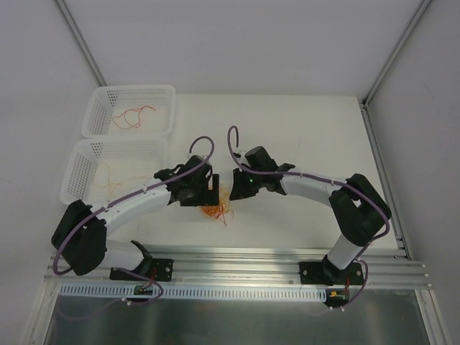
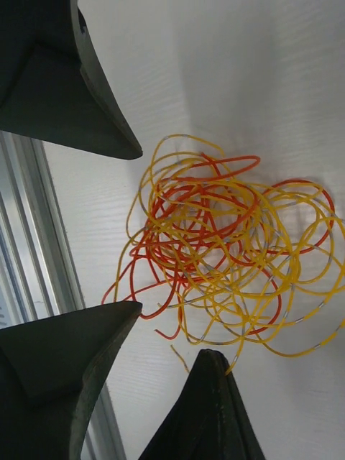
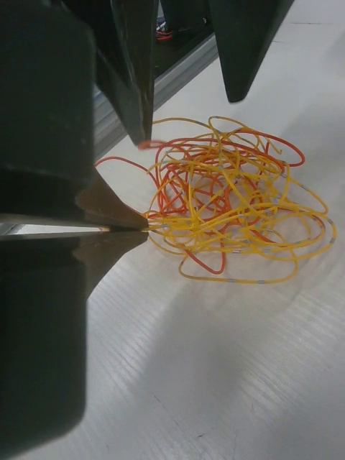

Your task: Untangle the cables

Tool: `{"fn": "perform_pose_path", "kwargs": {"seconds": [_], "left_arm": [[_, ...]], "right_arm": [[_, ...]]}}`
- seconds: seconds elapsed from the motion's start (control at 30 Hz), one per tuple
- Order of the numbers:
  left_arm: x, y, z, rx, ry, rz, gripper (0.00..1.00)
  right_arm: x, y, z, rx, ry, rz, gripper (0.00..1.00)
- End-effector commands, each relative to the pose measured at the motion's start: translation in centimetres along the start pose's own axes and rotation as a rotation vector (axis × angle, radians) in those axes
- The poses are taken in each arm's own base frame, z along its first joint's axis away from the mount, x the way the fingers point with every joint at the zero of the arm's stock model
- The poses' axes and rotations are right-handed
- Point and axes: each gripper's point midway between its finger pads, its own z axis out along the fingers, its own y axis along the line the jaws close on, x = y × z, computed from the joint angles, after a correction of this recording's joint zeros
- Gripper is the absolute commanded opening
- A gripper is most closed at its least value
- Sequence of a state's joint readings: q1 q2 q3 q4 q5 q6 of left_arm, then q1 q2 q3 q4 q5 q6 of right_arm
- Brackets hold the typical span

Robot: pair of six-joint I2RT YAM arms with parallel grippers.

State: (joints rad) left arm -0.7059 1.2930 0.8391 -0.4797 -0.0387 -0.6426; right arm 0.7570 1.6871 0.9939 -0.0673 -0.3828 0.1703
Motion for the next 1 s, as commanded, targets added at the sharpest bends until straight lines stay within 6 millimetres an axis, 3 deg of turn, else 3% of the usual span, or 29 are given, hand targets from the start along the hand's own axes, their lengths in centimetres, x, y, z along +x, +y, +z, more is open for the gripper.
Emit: {"fn": "perform_pose_path", "kwargs": {"seconds": [0.0, 0.1, 0.13, 0.2, 0.23, 0.3, 0.4, 0.43, 0.5, 0.53, 0.6, 0.63, 0.77, 0.93, 0.97], "left_arm": [[-2.4, -2.7, 1.5, -0.001, -0.055, 0.009, 0.78], [-2.2, -2.4, 3.5, -0.059, -0.029, -0.005, 0.68], [-2.1, -2.1, 4.0, -0.078, -0.025, -0.01, 0.53], [-1.7, -1.4, 5.0, -0.118, -0.01, -0.015, 0.37], [-1.7, -1.0, 5.2, -0.14, -0.015, -0.014, 0.18], [-1.2, 0.0, 5.6, -0.174, -0.008, -0.017, 0.02], [-0.7, 1.0, 5.7, -0.205, -0.009, -0.022, 0.0], [-0.8, 1.3, 5.7, -0.209, -0.012, -0.03, 0.0], [-0.8, 1.6, 5.2, -0.206, -0.022, -0.041, 0.0], [-1.0, 2.0, 5.0, -0.208, -0.03, -0.053, 0.0], [-1.3, 2.5, 4.4, -0.2, -0.045, -0.064, 0.0], [-1.5, 2.6, 4.1, -0.196, -0.052, -0.068, 0.0], [-2.5, 4.0, 3.2, -0.19, -0.079, -0.103, 0.0], [-3.2, 4.8, 1.9, -0.159, -0.1, -0.16, 0.0], [-3.1, 5.2, 1.8, -0.166, -0.101, -0.166, 0.0]], "right_arm": [[-1.6, 2.1, -1.9, -0.051, -0.059, -0.062, 0.02], [-1.4, 2.0, -3.3, -0.028, -0.069, -0.085, 0.0], [-1.0, 1.8, -3.6, -0.014, -0.058, -0.092, 0.01], [-1.2, 1.7, -5.1, 0.014, -0.089, -0.109, 0.01], [-0.6, 1.3, -5.8, 0.043, -0.071, -0.109, 0.01], [-1.1, 0.4, -8.0, 0.111, -0.117, -0.136, 0.01], [-0.5, -1.2, -10.8, 0.163, -0.137, -0.1, 0.01], [-1.1, -2.0, -13.2, 0.185, -0.189, -0.068, 0.01], [-1.6, -2.9, -16.1, 0.212, -0.252, -0.04, 0.01], [-2.0, -4.1, -19.1, 0.252, -0.319, 0.0, 0.01], [-2.5, -5.2, -22.4, 0.307, -0.388, 0.035, 0.01], [-3.0, -6.5, -25.3, 0.368, -0.439, 0.062, 0.01], [-3.8, -7.9, -33.0, 0.564, -0.593, 0.138, 0.01], [-5.0, -7.1, -39.0, 0.658, -0.777, 0.218, 0.01], [-5.8, -5.9, -41.1, 0.674, -0.827, 0.198, 0.0]]}}
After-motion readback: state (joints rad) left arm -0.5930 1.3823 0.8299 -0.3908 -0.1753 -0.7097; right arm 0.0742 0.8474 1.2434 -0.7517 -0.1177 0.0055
